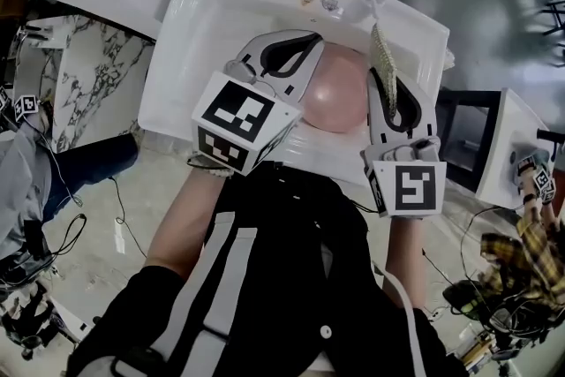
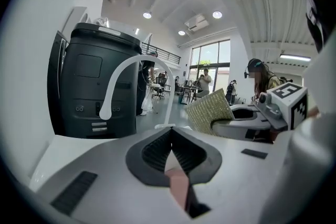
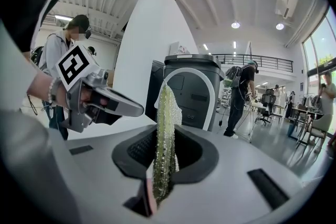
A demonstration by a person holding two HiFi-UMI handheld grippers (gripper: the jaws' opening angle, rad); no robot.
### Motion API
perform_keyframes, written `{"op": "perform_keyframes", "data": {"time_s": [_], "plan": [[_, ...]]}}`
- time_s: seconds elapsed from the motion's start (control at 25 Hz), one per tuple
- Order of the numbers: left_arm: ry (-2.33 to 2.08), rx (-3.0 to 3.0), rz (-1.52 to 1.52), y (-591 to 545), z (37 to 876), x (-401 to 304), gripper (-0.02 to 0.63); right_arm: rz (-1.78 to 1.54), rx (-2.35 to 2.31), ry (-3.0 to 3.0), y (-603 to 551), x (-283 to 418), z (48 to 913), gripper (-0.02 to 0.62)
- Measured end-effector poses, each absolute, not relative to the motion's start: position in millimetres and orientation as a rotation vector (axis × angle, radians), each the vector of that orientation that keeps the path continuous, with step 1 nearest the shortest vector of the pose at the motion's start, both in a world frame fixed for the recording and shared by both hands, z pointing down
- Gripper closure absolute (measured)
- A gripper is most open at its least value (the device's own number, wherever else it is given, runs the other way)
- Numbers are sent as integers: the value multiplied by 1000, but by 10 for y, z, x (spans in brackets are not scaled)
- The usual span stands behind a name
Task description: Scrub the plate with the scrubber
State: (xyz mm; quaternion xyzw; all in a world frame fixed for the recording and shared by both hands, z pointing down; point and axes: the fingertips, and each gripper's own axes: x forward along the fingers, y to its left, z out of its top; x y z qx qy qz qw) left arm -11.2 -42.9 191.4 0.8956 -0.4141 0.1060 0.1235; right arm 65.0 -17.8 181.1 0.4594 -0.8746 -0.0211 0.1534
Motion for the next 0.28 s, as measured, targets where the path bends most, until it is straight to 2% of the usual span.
{"op": "perform_keyframes", "data": {"time_s": [0.28], "plan": [[-1198, 2628, 302, -427, 1910, -56, 604, -46, 1328, -2495, -160, 679, 1843, 525]]}}
